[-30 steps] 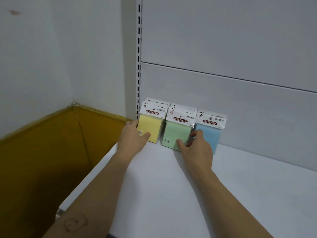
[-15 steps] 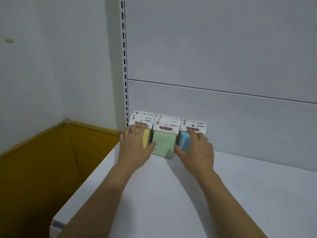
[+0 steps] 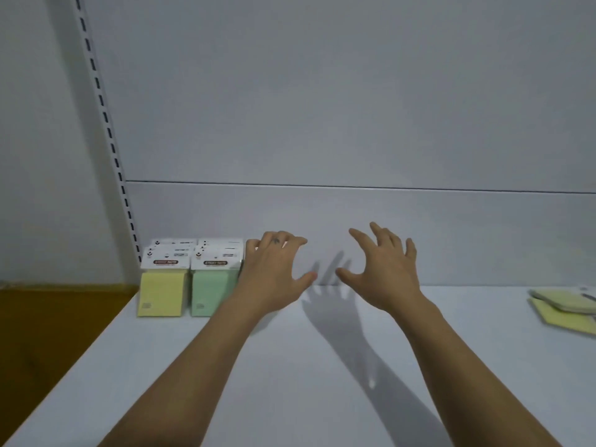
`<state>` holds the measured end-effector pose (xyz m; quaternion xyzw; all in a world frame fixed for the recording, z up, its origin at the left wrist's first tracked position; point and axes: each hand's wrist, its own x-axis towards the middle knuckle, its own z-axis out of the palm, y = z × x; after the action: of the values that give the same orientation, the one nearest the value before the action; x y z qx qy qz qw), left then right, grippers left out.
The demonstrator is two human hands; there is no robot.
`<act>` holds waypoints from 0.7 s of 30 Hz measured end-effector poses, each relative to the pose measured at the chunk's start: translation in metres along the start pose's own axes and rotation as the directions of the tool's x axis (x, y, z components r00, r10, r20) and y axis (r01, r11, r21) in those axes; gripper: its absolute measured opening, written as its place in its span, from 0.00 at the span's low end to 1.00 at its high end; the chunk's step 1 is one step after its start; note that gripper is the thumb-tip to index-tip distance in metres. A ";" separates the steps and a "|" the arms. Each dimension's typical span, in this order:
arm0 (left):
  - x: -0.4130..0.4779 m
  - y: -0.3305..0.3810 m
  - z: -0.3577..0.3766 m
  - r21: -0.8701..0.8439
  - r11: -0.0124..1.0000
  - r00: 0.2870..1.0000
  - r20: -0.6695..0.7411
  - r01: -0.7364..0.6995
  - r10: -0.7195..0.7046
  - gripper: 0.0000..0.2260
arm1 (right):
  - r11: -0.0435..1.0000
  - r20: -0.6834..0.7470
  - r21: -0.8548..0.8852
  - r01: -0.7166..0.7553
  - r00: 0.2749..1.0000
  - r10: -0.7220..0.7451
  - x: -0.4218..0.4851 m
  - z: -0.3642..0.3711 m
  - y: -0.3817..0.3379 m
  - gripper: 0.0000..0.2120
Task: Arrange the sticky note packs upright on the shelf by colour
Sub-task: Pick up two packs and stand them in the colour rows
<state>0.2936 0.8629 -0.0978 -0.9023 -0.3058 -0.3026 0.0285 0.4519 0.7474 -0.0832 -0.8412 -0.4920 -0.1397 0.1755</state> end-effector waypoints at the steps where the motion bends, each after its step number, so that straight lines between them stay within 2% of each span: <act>1: 0.008 0.015 0.003 -0.006 1.000 1.000 0.015 -0.026 0.026 0.26 | 1.000 -0.011 -0.001 -0.024 1.000 0.024 -0.002 -0.007 0.014 0.36; 11: 0.058 0.153 0.038 -0.136 0.961 0.966 0.067 -0.241 0.251 0.26 | 0.964 -0.065 -0.048 -0.260 0.964 0.257 -0.032 -0.061 0.148 0.35; 21: 0.070 0.289 0.086 -0.286 0.895 0.911 0.133 -0.342 0.390 0.26 | 0.884 0.033 -0.057 -0.464 0.884 0.467 -0.082 -0.097 0.280 0.33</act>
<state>0.5474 0.6866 -0.0900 -0.9641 -0.0893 -0.2426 -0.0604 0.6521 0.5148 -0.0734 -0.9415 -0.2763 -0.0857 0.1727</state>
